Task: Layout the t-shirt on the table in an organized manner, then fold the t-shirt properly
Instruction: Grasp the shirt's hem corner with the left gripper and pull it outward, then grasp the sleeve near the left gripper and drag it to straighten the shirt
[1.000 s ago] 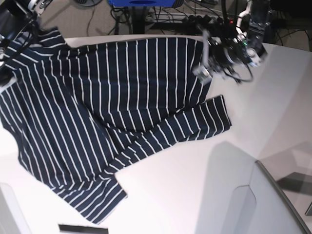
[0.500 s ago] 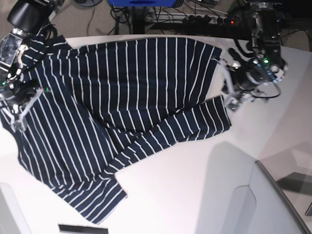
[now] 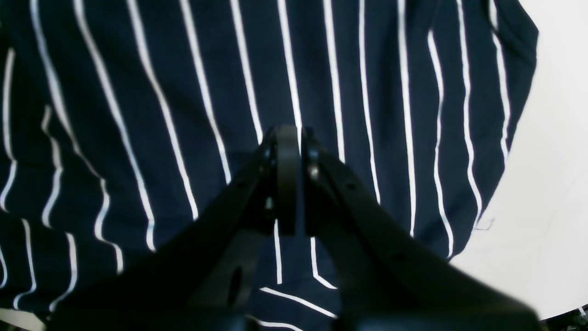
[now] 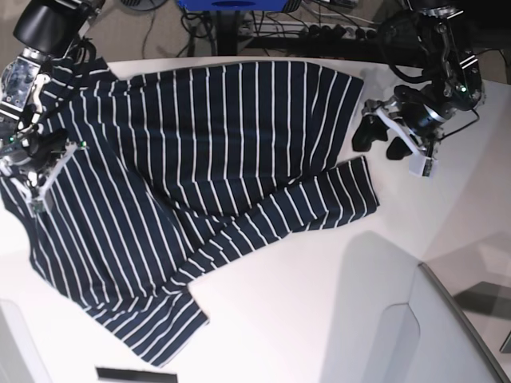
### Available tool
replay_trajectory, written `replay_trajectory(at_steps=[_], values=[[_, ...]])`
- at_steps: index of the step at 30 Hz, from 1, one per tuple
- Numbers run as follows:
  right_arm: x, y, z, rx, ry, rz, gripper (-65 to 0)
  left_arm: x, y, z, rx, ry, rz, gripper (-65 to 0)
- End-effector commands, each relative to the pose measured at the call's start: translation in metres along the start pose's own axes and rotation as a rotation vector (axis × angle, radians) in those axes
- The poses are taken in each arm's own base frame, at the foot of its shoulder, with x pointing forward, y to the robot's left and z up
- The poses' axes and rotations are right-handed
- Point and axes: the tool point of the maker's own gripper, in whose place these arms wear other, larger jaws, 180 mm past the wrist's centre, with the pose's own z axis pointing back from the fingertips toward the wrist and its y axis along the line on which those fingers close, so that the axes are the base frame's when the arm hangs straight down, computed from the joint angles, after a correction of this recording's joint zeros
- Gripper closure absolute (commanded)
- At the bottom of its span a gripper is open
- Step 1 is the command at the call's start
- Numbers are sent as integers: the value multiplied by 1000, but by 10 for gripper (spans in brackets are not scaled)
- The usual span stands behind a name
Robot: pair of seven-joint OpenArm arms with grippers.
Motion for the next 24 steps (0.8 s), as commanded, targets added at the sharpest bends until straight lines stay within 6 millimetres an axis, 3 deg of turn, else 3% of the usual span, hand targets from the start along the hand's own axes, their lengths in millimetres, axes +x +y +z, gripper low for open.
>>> replay_trajectory(at_steps=[1, 10, 14, 24], values=[[13, -9, 4, -18, -41, 0, -23, -1, 6, 2, 6, -6, 4, -457], [15, -7, 4, -14, -46, 6, -23, -13, 14, -11, -2, -54, 115, -457], [14, -11, 4, -22, -44, 10, -23, -12, 14, -19, -46, -106, 246, -456], [7, -7, -1, -6, -24, 3, -23, 9, 15, -38, -76, -148, 306, -456]])
